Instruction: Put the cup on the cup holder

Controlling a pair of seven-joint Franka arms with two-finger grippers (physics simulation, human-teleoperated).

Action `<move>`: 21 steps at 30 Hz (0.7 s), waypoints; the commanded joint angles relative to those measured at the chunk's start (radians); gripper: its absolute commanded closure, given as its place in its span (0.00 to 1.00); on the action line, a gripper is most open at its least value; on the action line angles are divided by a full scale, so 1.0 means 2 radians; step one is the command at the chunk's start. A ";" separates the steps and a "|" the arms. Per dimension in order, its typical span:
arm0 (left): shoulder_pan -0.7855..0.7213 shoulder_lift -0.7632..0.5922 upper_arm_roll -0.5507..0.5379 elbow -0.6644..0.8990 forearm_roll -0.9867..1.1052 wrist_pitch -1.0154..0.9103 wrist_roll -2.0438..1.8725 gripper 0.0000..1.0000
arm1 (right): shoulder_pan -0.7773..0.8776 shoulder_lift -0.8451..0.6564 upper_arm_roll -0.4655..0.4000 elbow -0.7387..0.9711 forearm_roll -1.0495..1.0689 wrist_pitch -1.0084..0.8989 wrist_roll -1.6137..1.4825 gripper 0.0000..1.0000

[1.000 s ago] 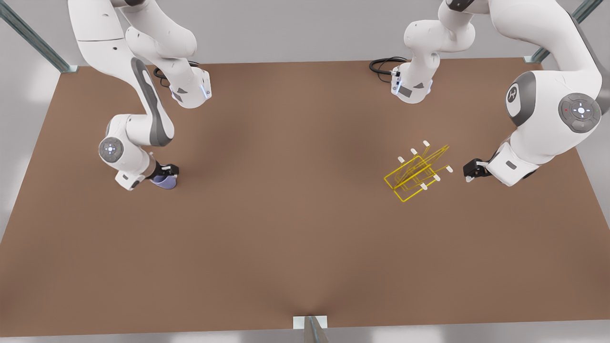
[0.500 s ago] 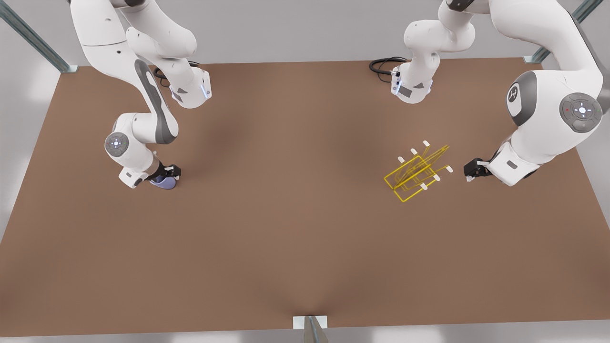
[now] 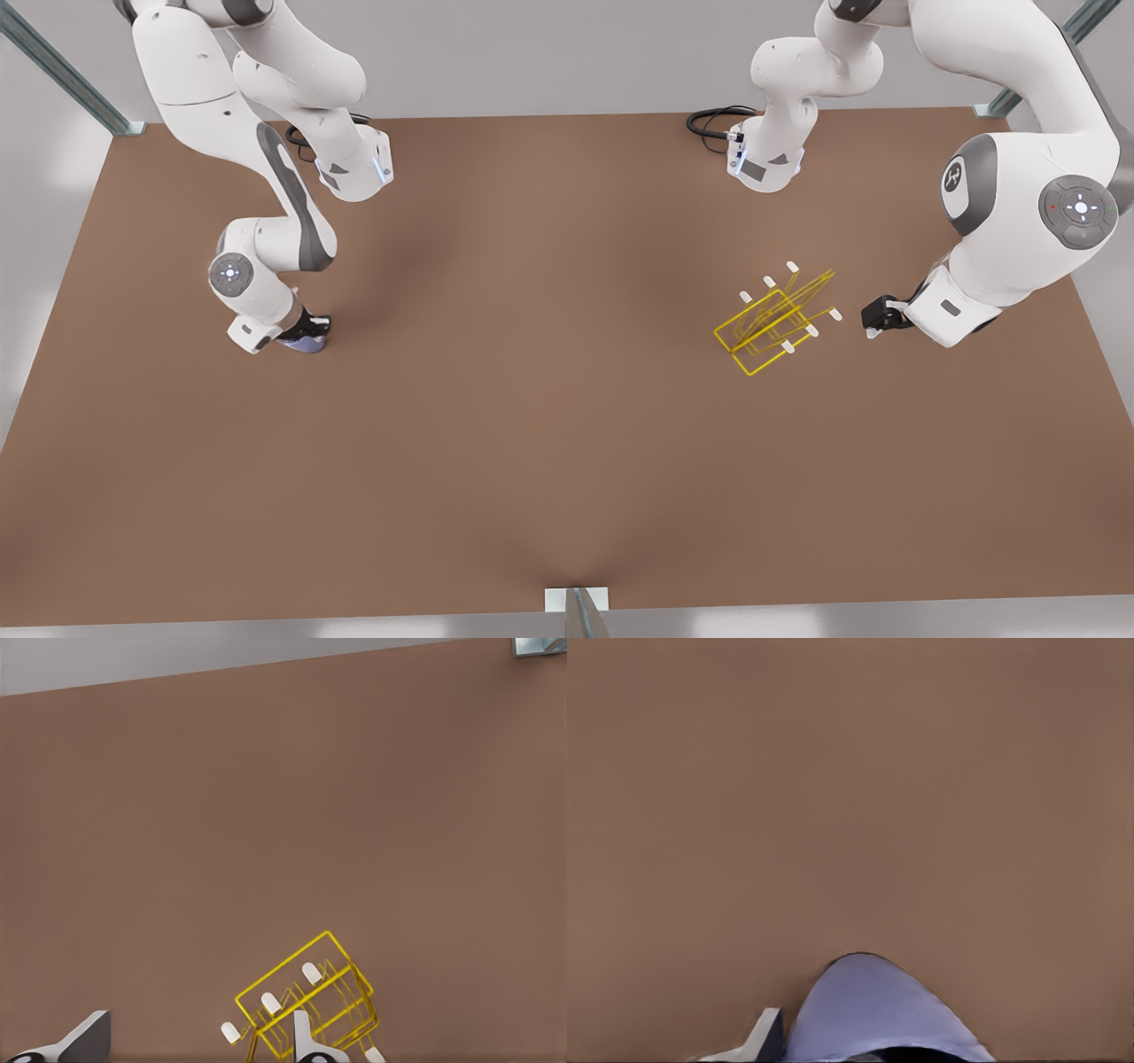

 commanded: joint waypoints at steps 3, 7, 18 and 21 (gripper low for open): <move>0.000 0.000 0.000 0.001 0.000 0.000 0.000 0.00 | -0.002 -0.004 0.003 0.001 0.036 -0.008 -0.056 0.79; 0.000 -0.003 0.000 0.001 0.000 -0.002 0.000 0.00 | -0.001 -0.019 0.005 0.007 0.035 -0.019 -0.055 0.79; 0.000 -0.001 0.002 0.001 0.000 -0.002 -0.001 0.00 | 0.105 0.009 0.129 0.170 0.260 -0.103 0.093 0.79; 0.000 -0.001 0.002 0.001 0.000 -0.002 -0.001 0.00 | 0.111 0.052 0.138 0.210 0.346 -0.107 0.085 0.79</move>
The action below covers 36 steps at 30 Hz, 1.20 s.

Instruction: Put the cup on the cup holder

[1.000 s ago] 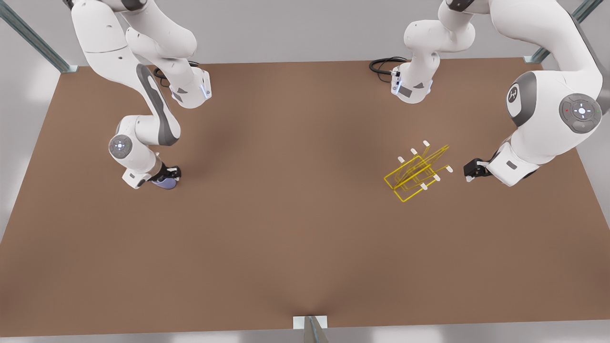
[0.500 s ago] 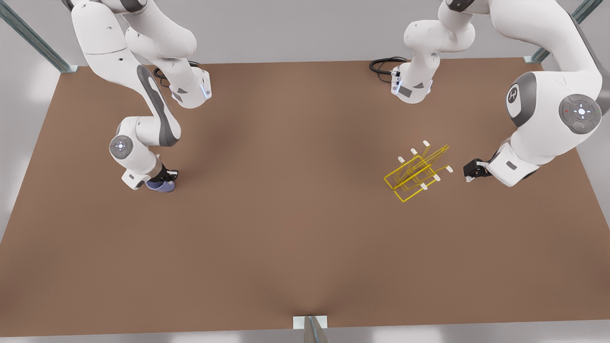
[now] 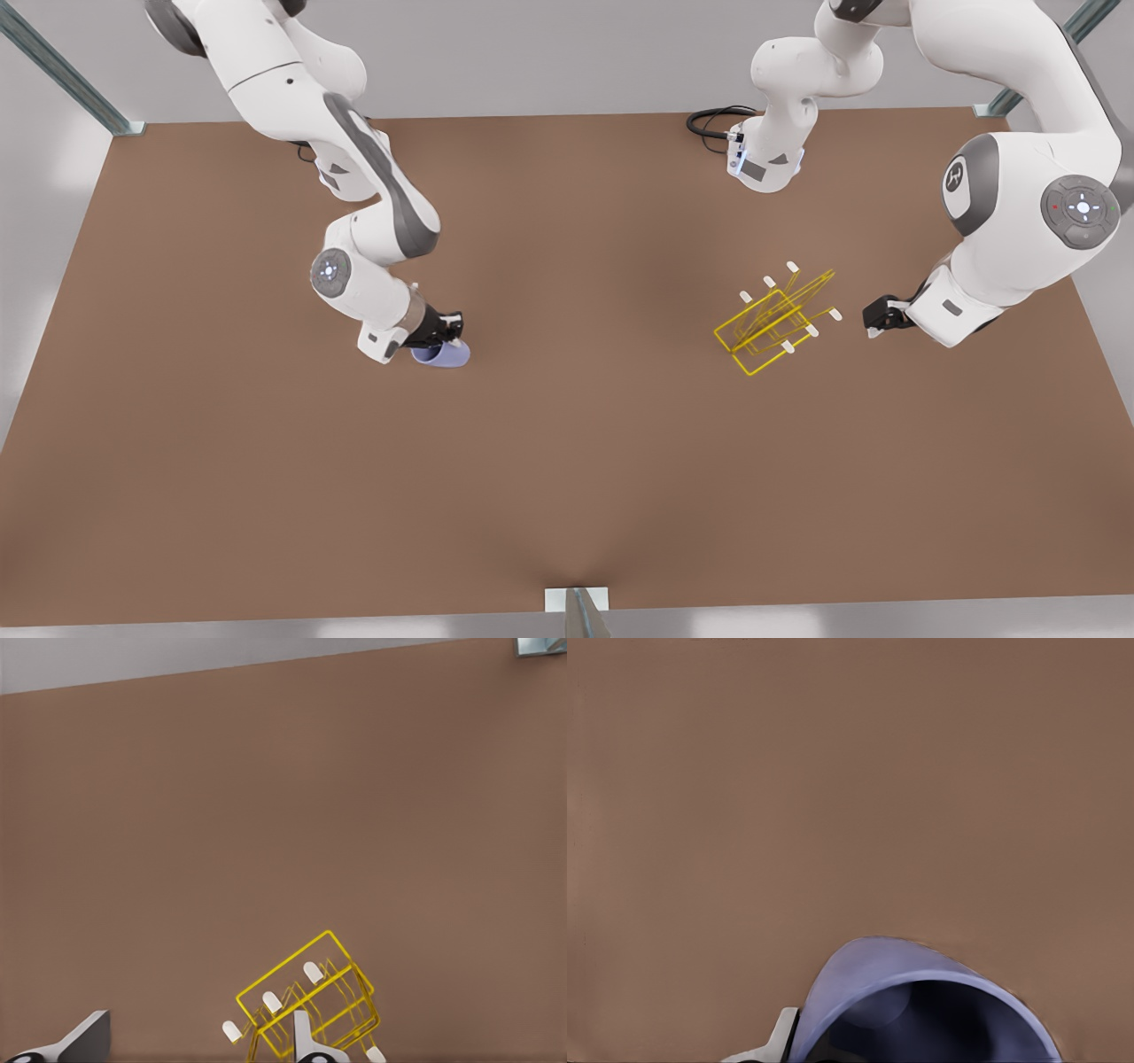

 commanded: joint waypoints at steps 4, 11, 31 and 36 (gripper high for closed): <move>0.000 -0.001 0.000 0.000 0.000 0.000 -0.003 0.00 | 0.006 0.057 0.002 0.012 0.382 -0.048 -0.176 0.79; 0.000 -0.001 0.000 0.000 0.000 -0.001 -0.007 0.00 | 0.040 0.225 0.010 0.173 0.585 -0.099 -0.319 0.79; 0.000 0.000 0.000 0.000 -0.001 -0.005 -0.008 0.00 | 0.045 0.328 0.011 0.204 0.619 -0.138 -0.436 0.14; 0.000 -0.001 0.000 0.000 -0.001 -0.005 -0.009 0.00 | 0.039 0.326 0.004 0.204 0.613 -0.141 -0.441 0.15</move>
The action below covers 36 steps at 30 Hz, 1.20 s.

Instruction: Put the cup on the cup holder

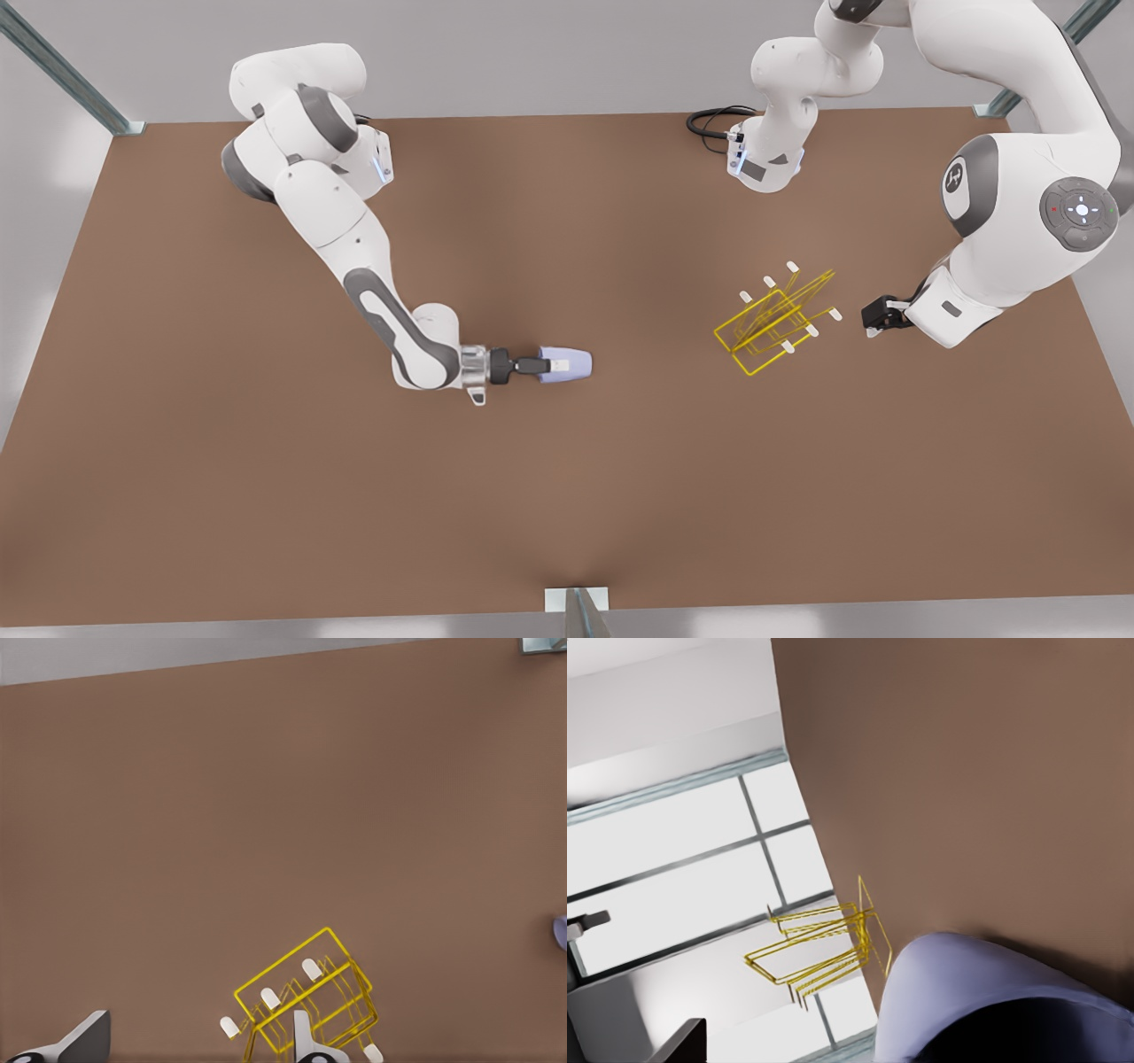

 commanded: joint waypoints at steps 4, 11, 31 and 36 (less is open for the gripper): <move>-0.001 -0.001 -0.001 0.000 0.000 -0.004 -0.012 0.00 | -0.007 0.001 -0.024 0.007 -0.039 -0.002 -0.092 0.15; -0.004 -0.002 -0.007 0.000 -0.004 -0.011 -0.043 0.00 | -0.014 -0.014 -0.038 0.004 -0.058 -0.003 -0.086 0.16; -0.175 0.231 -0.166 0.046 -0.011 0.279 0.030 0.00 | -0.097 -0.377 -0.197 0.072 -0.855 -0.320 0.362 0.00; -0.204 0.295 -0.166 0.047 0.024 0.402 0.033 0.00 | -0.104 -0.360 -0.202 0.149 -0.857 -0.348 0.307 0.00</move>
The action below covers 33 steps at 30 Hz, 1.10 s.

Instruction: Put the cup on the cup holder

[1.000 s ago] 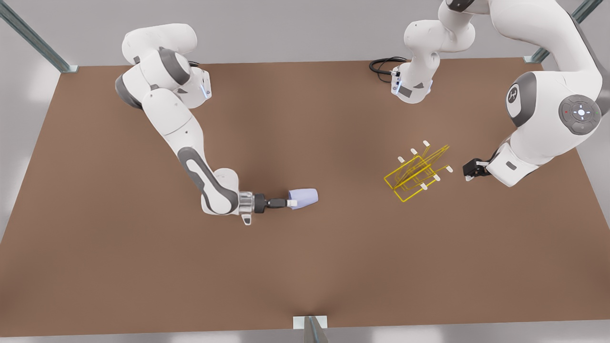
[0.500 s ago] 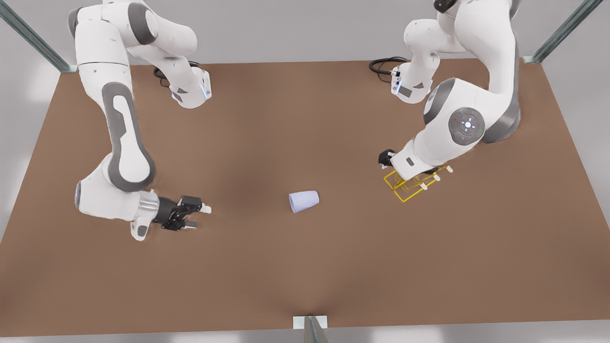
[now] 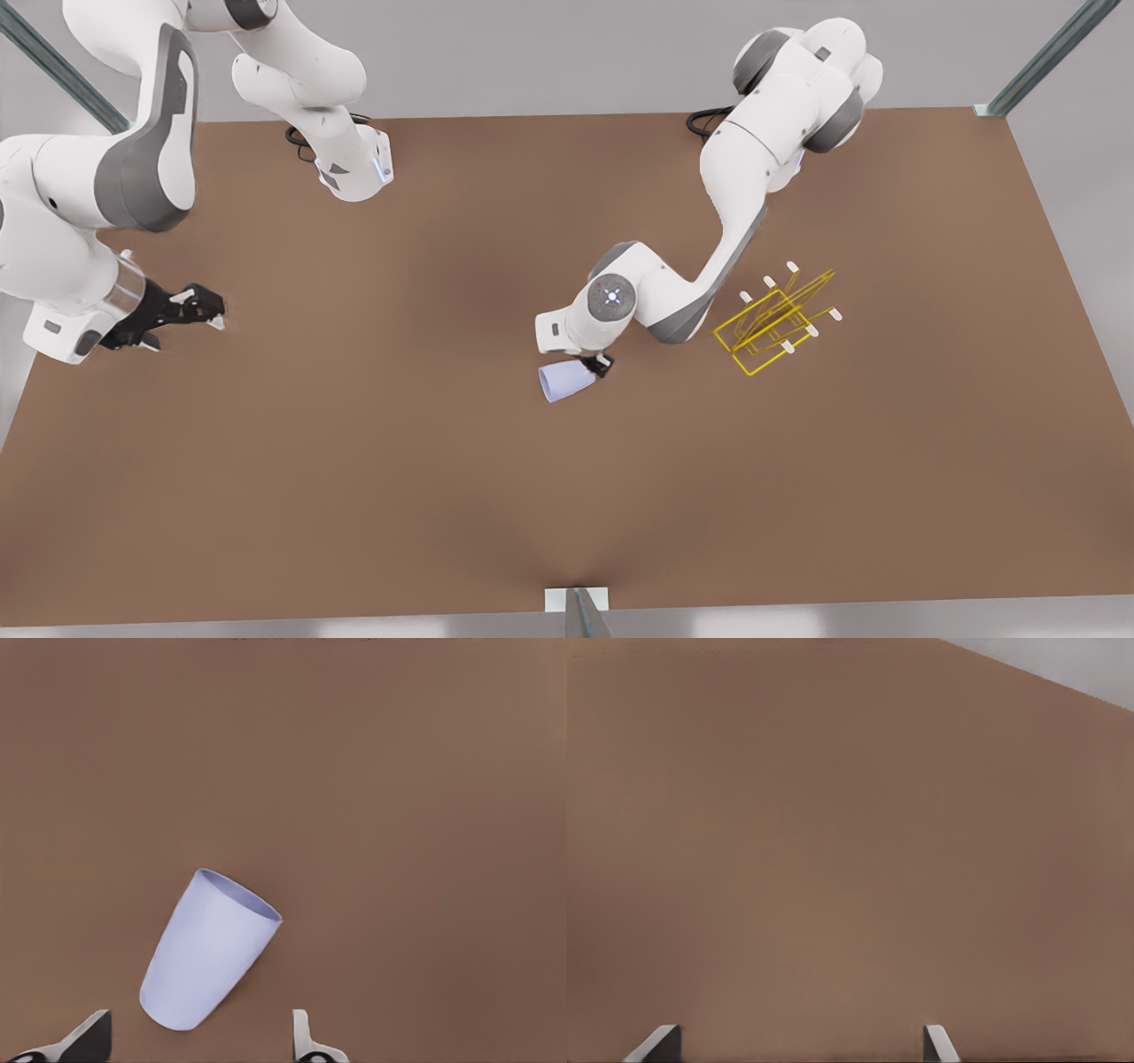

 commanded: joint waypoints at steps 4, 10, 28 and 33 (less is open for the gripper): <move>-0.003 0.015 0.003 0.001 0.059 0.127 0.160 0.00 | -0.017 -0.013 -0.001 0.012 -0.008 -0.041 0.133 0.00; -0.002 0.013 0.005 -0.016 0.059 0.123 0.231 0.00 | -0.030 -0.014 -0.015 0.015 0.012 -0.031 0.132 0.00; 0.001 0.052 0.019 -0.023 0.050 0.115 0.301 0.00 | -0.033 0.013 -0.016 0.052 0.029 -0.030 0.134 0.00; -0.003 0.075 0.019 -0.018 0.051 0.136 0.284 0.00 | -0.036 0.014 -0.013 0.054 0.030 -0.029 0.134 0.00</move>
